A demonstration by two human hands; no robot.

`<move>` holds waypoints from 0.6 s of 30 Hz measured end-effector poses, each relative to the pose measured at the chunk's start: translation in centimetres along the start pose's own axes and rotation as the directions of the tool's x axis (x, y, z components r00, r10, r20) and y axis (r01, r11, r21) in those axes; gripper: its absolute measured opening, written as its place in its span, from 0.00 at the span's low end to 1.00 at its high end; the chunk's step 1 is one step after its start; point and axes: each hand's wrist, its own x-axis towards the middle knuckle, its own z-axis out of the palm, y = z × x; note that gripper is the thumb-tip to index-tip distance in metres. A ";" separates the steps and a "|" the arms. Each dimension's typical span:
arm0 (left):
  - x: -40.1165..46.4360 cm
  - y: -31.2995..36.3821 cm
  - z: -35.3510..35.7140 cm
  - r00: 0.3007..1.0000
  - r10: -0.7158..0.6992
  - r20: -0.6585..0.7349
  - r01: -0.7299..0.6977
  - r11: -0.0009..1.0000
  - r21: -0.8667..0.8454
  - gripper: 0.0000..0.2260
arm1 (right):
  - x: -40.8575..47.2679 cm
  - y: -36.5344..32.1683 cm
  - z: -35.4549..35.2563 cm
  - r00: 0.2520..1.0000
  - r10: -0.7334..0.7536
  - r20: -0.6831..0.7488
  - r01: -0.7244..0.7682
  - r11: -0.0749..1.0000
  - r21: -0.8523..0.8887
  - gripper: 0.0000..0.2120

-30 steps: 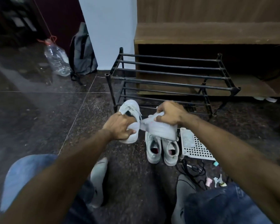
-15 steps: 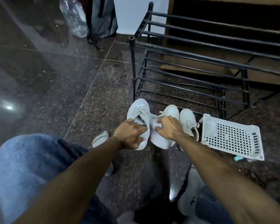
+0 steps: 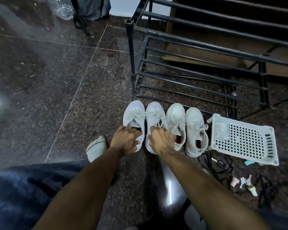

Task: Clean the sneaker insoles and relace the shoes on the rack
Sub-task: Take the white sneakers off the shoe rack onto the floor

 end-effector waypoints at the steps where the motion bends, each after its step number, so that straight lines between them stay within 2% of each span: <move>1: 0.2 -0.2 0.5 0.999 0.001 0.034 -0.001 1.000 0.010 0.12 | 0.4 -0.2 0.3 1.000 0.001 0.016 -0.001 1.000 0.007 0.10; 4: -0.2 -0.6 2.8 0.992 -0.023 0.122 0.023 1.000 0.003 0.12 | 1.2 -0.8 1.3 0.996 -0.019 0.083 0.017 0.999 0.027 0.11; 9: -1.0 -0.5 5.4 0.981 -0.107 0.163 0.129 0.982 -0.134 0.09 | 1.3 -0.4 3.4 0.978 -0.060 0.200 0.050 0.997 0.050 0.15; 12: -0.6 -0.4 5.4 0.947 -0.133 0.291 0.177 0.976 -0.130 0.09 | 1.1 0.3 4.1 0.957 -0.064 0.284 0.047 0.997 0.067 0.19; 15: -0.4 -0.5 5.8 0.918 -0.153 0.366 0.207 0.972 -0.113 0.10 | 0.5 1.1 4.7 0.946 -0.125 0.301 0.128 0.992 0.010 0.25; 18: -0.7 -0.3 6.0 0.897 -0.228 0.378 0.295 0.947 -0.129 0.11 | -0.4 1.7 5.1 0.940 -0.178 0.289 0.213 0.973 -0.092 0.24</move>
